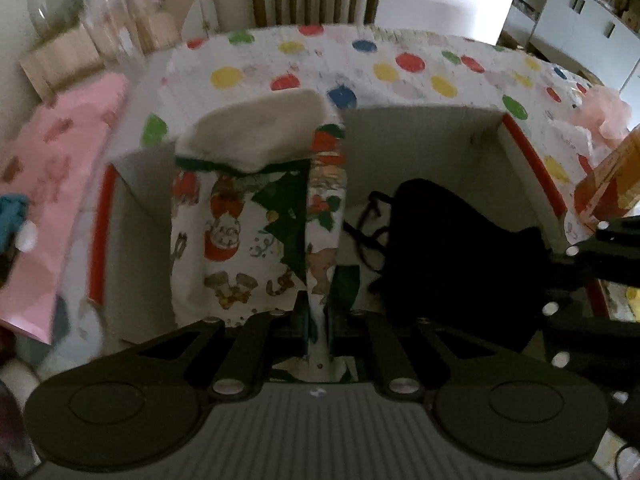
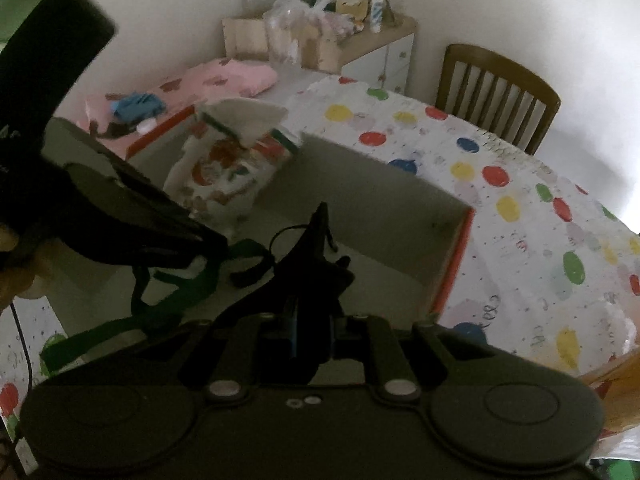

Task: Organize soft objects
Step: 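Carry the bag and black cloth with both grippers over the white cardboard box, then lower both items into the box and open both grippers, then withdraw both grippers from the box back toward the table items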

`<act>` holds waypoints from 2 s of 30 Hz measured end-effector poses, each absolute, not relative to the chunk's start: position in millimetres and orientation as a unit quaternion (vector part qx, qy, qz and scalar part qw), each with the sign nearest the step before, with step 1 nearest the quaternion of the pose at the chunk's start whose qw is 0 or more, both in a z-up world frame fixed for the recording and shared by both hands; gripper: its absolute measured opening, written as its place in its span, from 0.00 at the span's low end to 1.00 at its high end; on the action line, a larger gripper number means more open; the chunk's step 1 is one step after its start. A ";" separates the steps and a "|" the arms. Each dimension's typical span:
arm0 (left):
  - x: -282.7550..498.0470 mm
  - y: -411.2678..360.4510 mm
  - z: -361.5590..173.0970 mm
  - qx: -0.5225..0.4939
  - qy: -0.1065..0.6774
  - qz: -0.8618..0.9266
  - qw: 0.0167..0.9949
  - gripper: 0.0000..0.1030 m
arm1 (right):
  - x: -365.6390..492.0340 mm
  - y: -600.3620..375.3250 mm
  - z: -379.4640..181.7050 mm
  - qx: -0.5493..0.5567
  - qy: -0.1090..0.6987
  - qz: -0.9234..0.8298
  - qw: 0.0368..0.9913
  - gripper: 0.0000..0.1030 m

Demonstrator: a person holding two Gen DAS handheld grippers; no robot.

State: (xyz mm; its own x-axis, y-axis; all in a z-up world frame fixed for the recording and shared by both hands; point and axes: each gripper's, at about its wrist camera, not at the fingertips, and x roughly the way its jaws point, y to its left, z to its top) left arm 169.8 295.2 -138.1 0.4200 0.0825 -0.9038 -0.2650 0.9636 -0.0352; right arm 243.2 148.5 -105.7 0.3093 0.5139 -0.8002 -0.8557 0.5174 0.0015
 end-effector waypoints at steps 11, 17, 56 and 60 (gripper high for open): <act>172.4 293.9 -160.5 -0.092 0.571 0.070 0.813 0.08 | 235.2 159.4 -121.2 -0.251 0.404 0.432 0.766 0.17; 175.8 292.9 -157.8 -0.088 0.573 0.072 0.812 0.10 | 233.5 164.0 -123.0 -0.269 0.404 0.430 0.761 0.21; 122.9 239.4 -48.3 -0.069 0.423 0.058 0.902 0.76 | 221.4 70.2 -38.1 -0.129 0.356 0.446 0.811 0.74; 118.0 219.6 -38.3 -0.058 0.413 0.056 0.907 0.81 | 217.9 51.8 -31.7 -0.115 0.348 0.453 0.813 0.78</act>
State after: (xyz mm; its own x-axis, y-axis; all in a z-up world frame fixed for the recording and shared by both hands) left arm 118.0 219.6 -38.3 0.6531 0.0532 -0.7554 -0.1495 0.9870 -0.0597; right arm 217.9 51.8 -31.7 0.3472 0.6565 -0.6697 -0.8164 0.5630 0.1285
